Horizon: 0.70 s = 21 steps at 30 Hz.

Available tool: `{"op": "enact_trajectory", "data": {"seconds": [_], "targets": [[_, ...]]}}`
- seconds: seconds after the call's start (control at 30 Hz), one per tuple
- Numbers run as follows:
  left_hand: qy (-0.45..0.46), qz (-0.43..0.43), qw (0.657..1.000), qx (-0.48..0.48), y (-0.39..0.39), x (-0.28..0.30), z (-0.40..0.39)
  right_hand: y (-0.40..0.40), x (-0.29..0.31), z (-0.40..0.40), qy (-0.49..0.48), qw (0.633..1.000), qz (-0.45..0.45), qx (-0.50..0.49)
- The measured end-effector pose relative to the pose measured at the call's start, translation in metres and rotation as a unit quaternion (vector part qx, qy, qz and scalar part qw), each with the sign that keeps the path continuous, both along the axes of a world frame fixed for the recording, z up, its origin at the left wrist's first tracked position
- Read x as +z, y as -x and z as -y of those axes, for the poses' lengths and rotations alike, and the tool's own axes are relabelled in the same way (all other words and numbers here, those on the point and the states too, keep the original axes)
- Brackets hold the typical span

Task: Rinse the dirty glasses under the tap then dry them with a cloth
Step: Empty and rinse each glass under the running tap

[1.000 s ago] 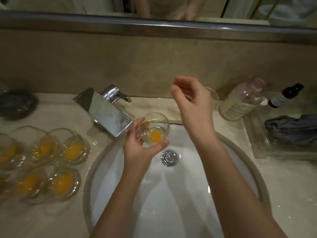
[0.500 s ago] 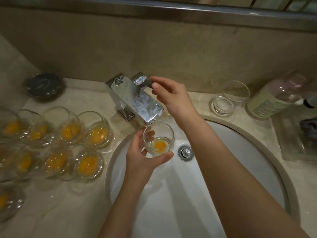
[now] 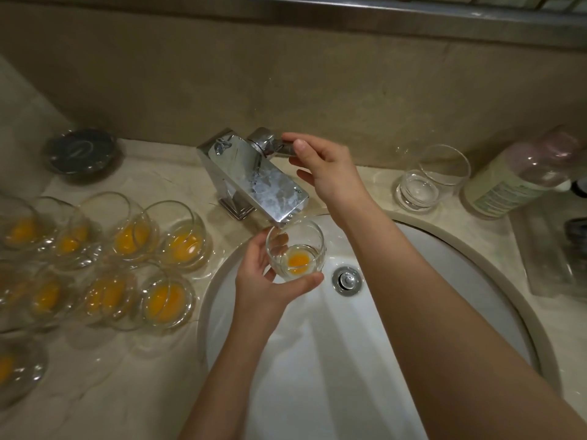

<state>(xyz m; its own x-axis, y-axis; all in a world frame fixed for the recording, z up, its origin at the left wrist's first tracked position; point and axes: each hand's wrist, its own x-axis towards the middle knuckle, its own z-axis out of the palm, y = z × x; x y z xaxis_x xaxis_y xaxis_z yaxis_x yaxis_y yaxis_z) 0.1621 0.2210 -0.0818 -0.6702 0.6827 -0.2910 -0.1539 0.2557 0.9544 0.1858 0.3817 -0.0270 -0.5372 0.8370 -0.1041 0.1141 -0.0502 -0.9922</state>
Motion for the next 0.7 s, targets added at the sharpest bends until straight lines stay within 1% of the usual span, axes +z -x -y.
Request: {"op": "enact_trajectory", "data": {"seconds": [0.33, 0.5, 0.57, 0.63, 0.7], "targets": [[-0.026, 0.007, 1.0, 0.001, 0.004, 0.0, -0.006, 0.0, -0.003, -0.006, -0.007, 1.0, 0.019, 0.003], [-0.037, 0.005, 0.999, -0.017, 0.007, 0.004, -0.005, -0.025, -0.008, 0.01, -0.017, 0.999, 0.019, -0.036], [-0.04, 0.007, 0.999, -0.019, 0.008, 0.007, -0.005, -0.043, -0.014, 0.025, 0.0, 0.999, 0.0, -0.05], [-0.043, 0.008, 0.999, -0.022, 0.009, 0.008, -0.005, -0.058, -0.022, 0.043, 0.042, 0.997, -0.022, -0.052], [-0.049, 0.01, 0.998, -0.025, 0.011, 0.009, -0.004, -0.067, -0.034, 0.058, 0.094, 0.994, -0.022, -0.054]]}}
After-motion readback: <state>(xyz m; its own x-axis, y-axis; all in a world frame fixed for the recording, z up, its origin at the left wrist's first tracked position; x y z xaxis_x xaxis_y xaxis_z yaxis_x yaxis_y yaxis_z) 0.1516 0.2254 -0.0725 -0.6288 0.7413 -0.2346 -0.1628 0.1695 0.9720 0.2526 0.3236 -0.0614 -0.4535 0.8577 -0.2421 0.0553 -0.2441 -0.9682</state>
